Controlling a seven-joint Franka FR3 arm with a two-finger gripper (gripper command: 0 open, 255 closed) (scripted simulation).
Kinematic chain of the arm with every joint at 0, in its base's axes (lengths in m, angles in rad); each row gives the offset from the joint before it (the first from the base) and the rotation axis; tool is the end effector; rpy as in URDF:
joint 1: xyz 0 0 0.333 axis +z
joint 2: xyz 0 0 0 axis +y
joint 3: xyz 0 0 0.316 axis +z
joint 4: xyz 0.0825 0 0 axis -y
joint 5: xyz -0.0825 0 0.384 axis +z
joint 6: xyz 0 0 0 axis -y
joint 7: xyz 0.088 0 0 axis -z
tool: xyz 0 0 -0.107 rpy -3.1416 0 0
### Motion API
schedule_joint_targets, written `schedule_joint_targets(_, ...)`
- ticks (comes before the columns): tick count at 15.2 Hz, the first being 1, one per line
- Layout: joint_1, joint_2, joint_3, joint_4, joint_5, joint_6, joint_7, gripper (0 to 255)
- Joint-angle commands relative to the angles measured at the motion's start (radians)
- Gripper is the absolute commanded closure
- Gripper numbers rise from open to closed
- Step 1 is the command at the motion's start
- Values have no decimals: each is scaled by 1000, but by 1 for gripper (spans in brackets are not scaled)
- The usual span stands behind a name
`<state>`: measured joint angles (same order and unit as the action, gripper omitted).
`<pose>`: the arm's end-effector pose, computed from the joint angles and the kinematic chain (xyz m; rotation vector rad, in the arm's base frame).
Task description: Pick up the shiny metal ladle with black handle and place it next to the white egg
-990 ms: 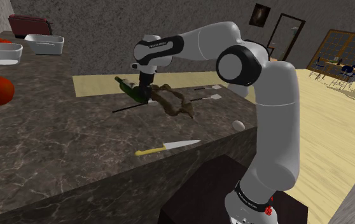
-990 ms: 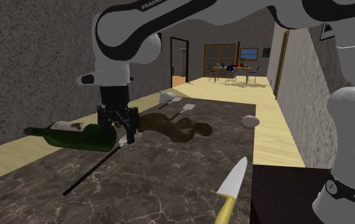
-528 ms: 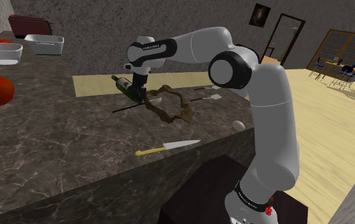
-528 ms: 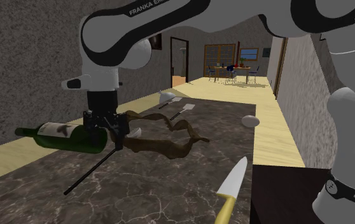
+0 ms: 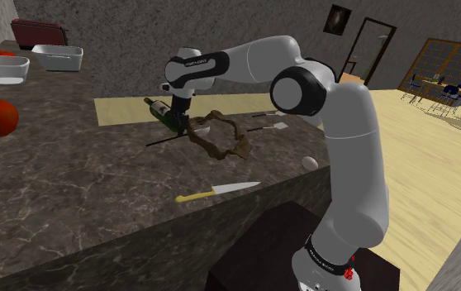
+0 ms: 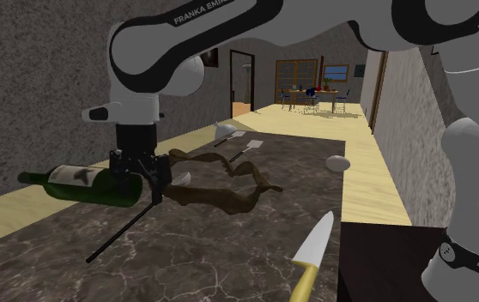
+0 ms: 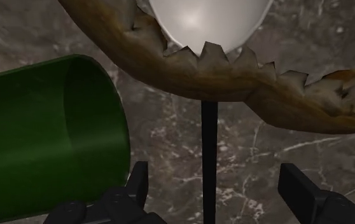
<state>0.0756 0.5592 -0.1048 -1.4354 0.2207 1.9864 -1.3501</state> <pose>0.7093 0.0062 0.3690 -2.4544 -1.7650 -0.1357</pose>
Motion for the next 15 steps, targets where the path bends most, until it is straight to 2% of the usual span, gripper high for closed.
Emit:
schedule_joint_targets(1, -5, 40, -6, -15, -4, -5, 5, 0)
schedule_joint_targets(2, -6, 40, -6, -15, -5, -5, 5, 0)
schedule_joint_targets(3, -5, 51, -5, -12, -4, 3, 6, 255)
schedule_joint_targets(6, -5, 101, -2, 68, -4, -25, 17, 255)
schedule_joint_targets(7, 2, 67, -2, 18, -6, -9, 18, 255)
schedule_joint_targets(8, 8, 60, -2, 11, -8, -8, 24, 255)
schedule_joint_targets(9, -8, 75, -4, 49, -5, -35, 11, 255)
schedule_joint_targets(11, 2, 43, -5, 28, -10, -42, 22, 255)
schedule_joint_targets(12, 4, 41, 1, 60, -6, 69, 19, 255)
schedule_joint_targets(13, 4, 41, 1, 60, -6, 69, 19, 0)
schedule_joint_targets(15, 53, 221, -37, 401, -163, -336, 59, 0)
